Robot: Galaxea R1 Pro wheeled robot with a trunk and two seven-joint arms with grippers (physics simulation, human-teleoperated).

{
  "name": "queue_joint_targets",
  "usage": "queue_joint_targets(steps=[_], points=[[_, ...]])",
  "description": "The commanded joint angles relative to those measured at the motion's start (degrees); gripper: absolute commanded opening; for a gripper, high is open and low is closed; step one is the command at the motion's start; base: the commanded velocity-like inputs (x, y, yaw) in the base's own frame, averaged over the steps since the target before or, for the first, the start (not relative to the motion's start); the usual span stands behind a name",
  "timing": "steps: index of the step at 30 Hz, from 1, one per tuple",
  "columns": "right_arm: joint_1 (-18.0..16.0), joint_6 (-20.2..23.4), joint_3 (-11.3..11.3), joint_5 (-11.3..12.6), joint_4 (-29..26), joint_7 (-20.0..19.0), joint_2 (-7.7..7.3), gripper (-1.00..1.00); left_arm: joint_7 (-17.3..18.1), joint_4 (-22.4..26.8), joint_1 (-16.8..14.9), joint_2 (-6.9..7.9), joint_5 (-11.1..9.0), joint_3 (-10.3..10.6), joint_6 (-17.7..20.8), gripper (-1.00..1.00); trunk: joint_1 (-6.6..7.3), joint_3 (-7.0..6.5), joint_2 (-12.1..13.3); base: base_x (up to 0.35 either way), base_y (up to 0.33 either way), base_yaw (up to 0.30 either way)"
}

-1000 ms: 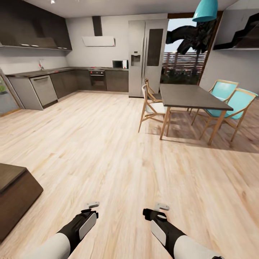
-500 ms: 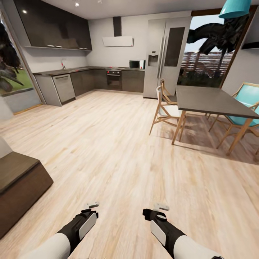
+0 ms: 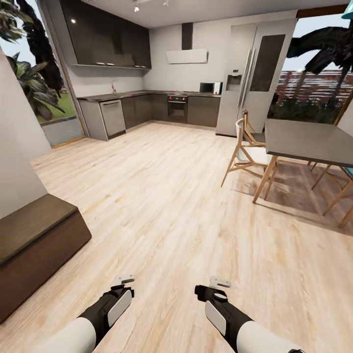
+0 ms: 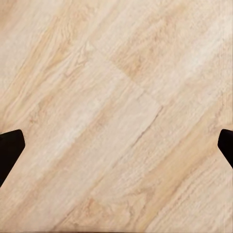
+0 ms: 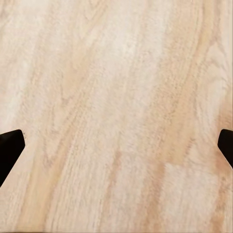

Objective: Place each of the two pumpkins and all three candles from the living room inside a cabinet in the living room (use any cabinet), then make sure every cabinet is closed, and position the cauldron so it is next to a table in the living room.

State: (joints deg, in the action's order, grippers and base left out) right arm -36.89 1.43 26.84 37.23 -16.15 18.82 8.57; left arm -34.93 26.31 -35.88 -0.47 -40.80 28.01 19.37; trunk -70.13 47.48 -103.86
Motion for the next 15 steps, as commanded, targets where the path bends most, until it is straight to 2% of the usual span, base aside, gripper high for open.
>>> queue_joint_targets(steps=[1, 8, 15], points=[[0.0, 0.2, 0.5, 0.3, -0.1, 0.4, -0.05, 1.0, -0.4, 0.1, -0.1, 0.07, -0.4, 0.5, 0.2, 1.0, 0.01, 0.05, 0.0, 0.0, -0.071, 0.281], [0.0, 0.2, 0.5, 0.3, -0.1, 0.4, -0.05, 1.0, -0.4, 0.1, -0.1, 0.05, -0.4, 0.5, 0.2, 1.0, 0.01, 0.05, 0.0, 0.0, -0.064, 0.281], [0.0, 0.2, 0.5, 0.3, 0.0, 0.3, -0.05, 1.0, -0.4, 0.1, -0.1, 0.06, -0.4, 0.5, 0.2, 1.0, 0.01, 0.05, 0.0, 0.0, -0.007, 0.281]])
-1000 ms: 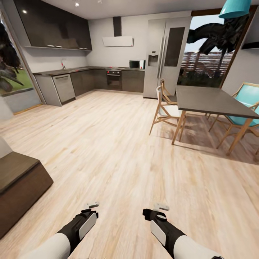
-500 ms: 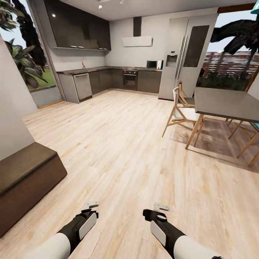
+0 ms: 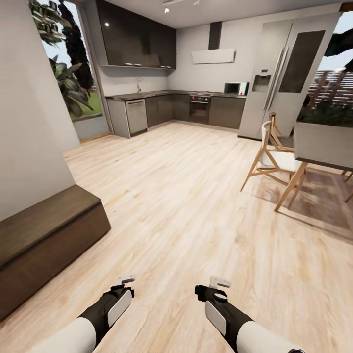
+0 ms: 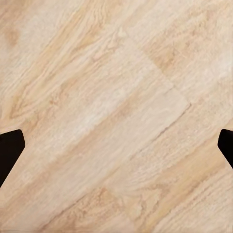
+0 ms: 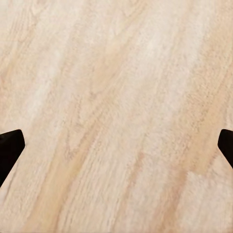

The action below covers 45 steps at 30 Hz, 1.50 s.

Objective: Place each of the two pumpkins and all three candles from the living room inside a cabinet in the living room (use any cabinet), then make sure every cabinet is closed, and position the cauldron so it is next to a table in the living room.

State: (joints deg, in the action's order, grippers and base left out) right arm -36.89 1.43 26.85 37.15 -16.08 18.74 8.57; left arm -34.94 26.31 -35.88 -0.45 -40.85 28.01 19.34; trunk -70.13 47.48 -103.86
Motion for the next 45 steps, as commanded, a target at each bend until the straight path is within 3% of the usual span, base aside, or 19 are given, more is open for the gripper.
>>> queue_joint_targets(steps=[1, 45], points=[[0.0, 0.2, 0.5, 0.4, -0.1, 0.4, -0.04, 1.0, -0.4, 0.1, -0.1, 0.03, -0.4, 0.5, 0.2, 1.0, 0.01, 0.05, 0.0, 0.0, -0.001, 0.281], [0.0, 0.1, 0.5, 0.1, 0.3, 0.4, -0.04, 1.0, -0.4, 0.1, -0.1, 0.1, -0.4, 0.4, 0.2, 1.0, 0.01, 0.05, 0.0, 0.0, 0.0, 0.281]])
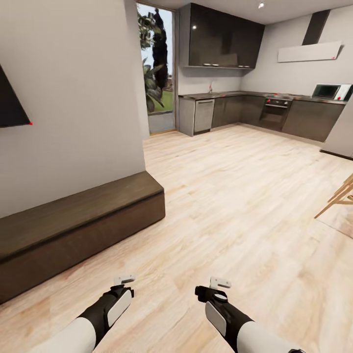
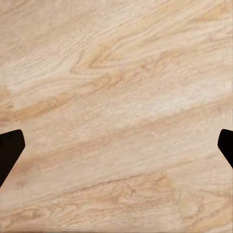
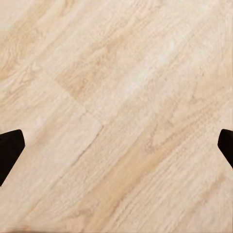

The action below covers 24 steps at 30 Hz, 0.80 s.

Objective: Place each of the two pumpkins and all three candles from the living room inside a cabinet in the living room (use any cabinet), then make sure every cabinet is closed, and position the cauldron so it is next to a table in the living room.

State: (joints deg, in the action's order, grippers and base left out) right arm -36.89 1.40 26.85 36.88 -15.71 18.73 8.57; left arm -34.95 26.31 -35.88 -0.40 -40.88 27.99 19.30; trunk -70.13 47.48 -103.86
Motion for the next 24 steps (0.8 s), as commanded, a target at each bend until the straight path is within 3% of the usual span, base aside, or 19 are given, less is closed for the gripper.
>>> queue_joint_targets(steps=[1, 24], points=[[0.0, 0.1, 0.5, 0.4, -0.1, 0.4, -0.04, 1.0, -0.4, 0.1, -0.1, 0.04, -0.3, 0.5, 0.2, 1.0, 0.01, 0.05, 0.0, 0.0, 0.0, 0.281], [0.0, 0.1, 0.5, 0.3, -0.1, 0.4, -0.04, 1.0, -0.4, 0.1, -0.1, 0.02, -0.3, 0.5, 0.2, 1.0, 0.01, 0.05, 0.0, 0.003, 0.0, 0.281]])
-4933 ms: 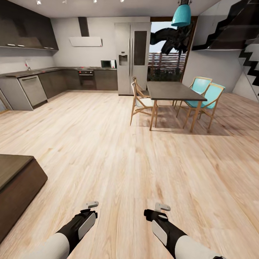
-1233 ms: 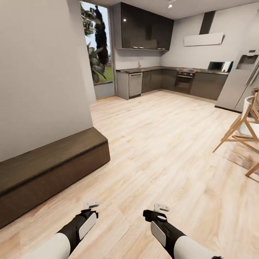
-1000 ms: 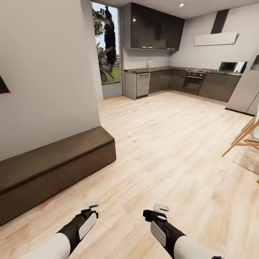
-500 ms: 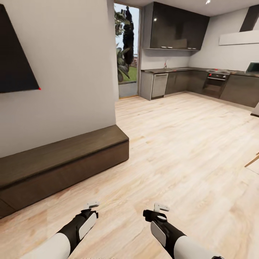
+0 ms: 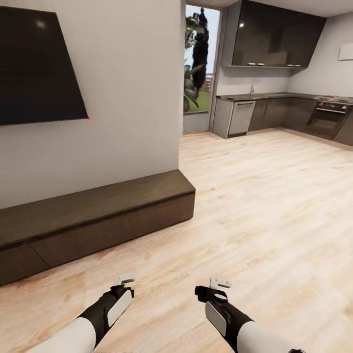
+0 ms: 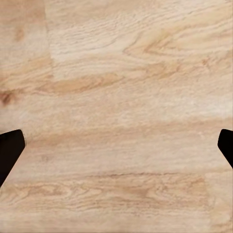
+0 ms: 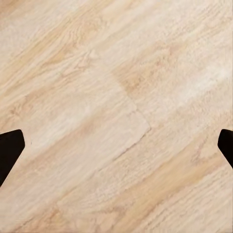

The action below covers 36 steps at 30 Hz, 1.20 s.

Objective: Place each of the two pumpkins and all three candles from the living room inside a cabinet in the living room (use any cabinet), then make sure every cabinet is closed, and position the cauldron so it is next to a table in the living room.

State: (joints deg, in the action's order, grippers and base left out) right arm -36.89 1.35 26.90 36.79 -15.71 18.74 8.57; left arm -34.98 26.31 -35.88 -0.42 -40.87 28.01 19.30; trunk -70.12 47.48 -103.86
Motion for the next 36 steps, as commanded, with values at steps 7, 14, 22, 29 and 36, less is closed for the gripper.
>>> queue_joint_targets(steps=[7, 14, 22, 29, 36], points=[[0.0, 0.1, 0.5, 0.4, -0.1, 0.4, -0.04, 1.0, -0.4, 0.1, -0.1, 0.06, -0.3, 0.5, 0.2, 1.0, 0.0, 0.05, 0.0, 0.135, 0.0, 0.281], [0.0, 0.1, 0.5, 0.4, -0.1, 0.4, -0.04, 1.0, -0.4, 0.1, -0.1, 0.06, -0.3, 0.5, 0.2, 1.0, 0.0, 0.05, 0.0, 0.07, 0.0, 0.281], [0.0, 0.1, 0.5, 0.4, -0.1, 0.4, -0.04, 1.0, -0.4, 0.1, -0.1, 0.06, -0.3, 0.4, 0.2, 1.0, 0.0, 0.05, 0.0, 0.059, 0.0, 0.281], [0.0, 0.1, 0.5, 0.3, -0.1, 0.4, -0.04, 1.0, -0.4, 0.1, -0.1, 0.06, -0.3, 0.4, 0.2, 1.0, 0.0, 0.07, 0.0, 0.151, -0.017, 0.27], [0.0, 0.1, 0.5, 0.3, -0.2, 0.4, -0.04, 1.0, -0.4, 0.1, -0.1, 0.06, -0.3, 0.4, 0.2, 1.0, 0.0, 0.09, 0.0, 0.117, -0.003, 0.041]])
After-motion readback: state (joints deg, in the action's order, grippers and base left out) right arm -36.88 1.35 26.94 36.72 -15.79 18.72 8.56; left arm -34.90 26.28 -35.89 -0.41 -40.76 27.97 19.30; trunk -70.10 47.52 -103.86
